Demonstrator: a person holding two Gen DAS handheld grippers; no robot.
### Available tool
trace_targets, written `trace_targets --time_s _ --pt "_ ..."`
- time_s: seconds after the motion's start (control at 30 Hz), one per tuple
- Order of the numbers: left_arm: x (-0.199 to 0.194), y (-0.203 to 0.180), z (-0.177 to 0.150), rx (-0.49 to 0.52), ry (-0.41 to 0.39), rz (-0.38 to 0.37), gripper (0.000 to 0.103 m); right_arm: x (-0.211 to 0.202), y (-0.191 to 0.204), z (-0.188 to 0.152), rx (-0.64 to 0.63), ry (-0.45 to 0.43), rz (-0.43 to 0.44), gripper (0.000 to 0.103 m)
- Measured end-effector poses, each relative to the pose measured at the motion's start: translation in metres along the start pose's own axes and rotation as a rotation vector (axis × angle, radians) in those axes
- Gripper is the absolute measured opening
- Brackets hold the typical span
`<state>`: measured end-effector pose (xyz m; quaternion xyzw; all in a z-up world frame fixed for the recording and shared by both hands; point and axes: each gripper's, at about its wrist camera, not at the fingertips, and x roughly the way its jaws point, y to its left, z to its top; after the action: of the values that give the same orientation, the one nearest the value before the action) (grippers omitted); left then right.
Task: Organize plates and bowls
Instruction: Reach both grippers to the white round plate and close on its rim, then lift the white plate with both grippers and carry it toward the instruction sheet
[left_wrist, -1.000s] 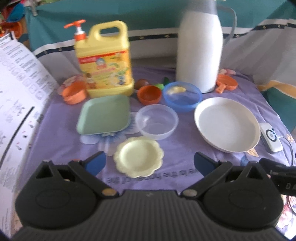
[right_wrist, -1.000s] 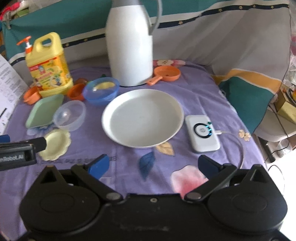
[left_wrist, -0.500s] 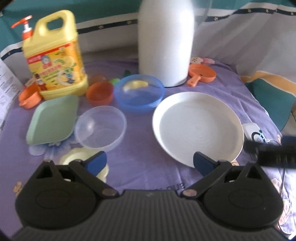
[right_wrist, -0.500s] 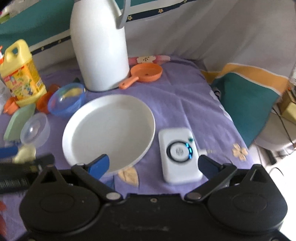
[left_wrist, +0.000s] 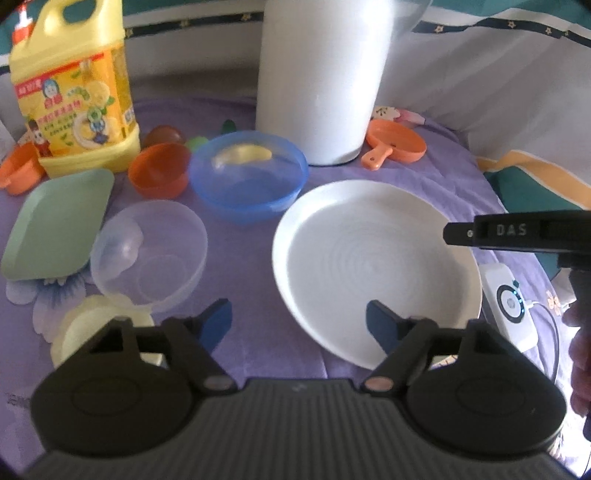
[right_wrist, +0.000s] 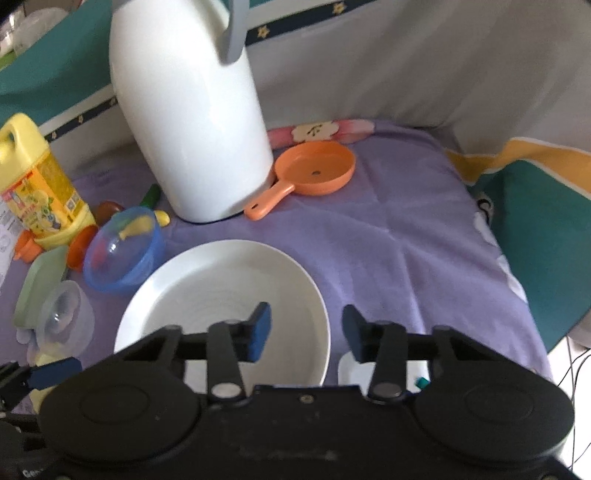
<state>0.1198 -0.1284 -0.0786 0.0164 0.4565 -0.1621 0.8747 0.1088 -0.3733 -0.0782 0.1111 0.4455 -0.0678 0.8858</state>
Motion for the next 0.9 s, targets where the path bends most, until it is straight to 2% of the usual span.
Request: trace_targets --time_s 0.1,0.2,0.3,0.37,0.47,0.73,0.9 --pt "0.007 0.000 -0.001 -0.009 0.023 -0.022 0.068 0.012 -0.001 -0.001 -0.001 0.025 0.001 0.037" --pt "0.012 -0.003 -0.002 0.005 0.034 -0.032 0.061 0.022 -0.003 -0.002 0.007 0.052 0.016 0.025" --pt "0.019 -0.003 -0.002 0.001 0.047 -0.038 0.054 0.026 -0.004 -0.005 0.007 0.057 0.014 0.018" --pt "0.024 -0.003 -0.002 0.007 0.049 -0.050 0.042 0.025 -0.004 -0.006 0.002 0.054 0.017 0.016" --pt "0.026 -0.005 -0.001 0.029 0.032 -0.038 0.036 0.027 -0.005 -0.006 0.001 0.053 0.015 0.016" --pt "0.023 -0.006 -0.003 0.042 0.022 -0.018 0.035 0.028 0.009 -0.008 -0.051 0.031 -0.046 0.016" --pt "0.010 0.001 -0.004 0.048 0.022 -0.001 0.035 0.013 0.020 -0.018 -0.050 0.037 -0.040 0.016"
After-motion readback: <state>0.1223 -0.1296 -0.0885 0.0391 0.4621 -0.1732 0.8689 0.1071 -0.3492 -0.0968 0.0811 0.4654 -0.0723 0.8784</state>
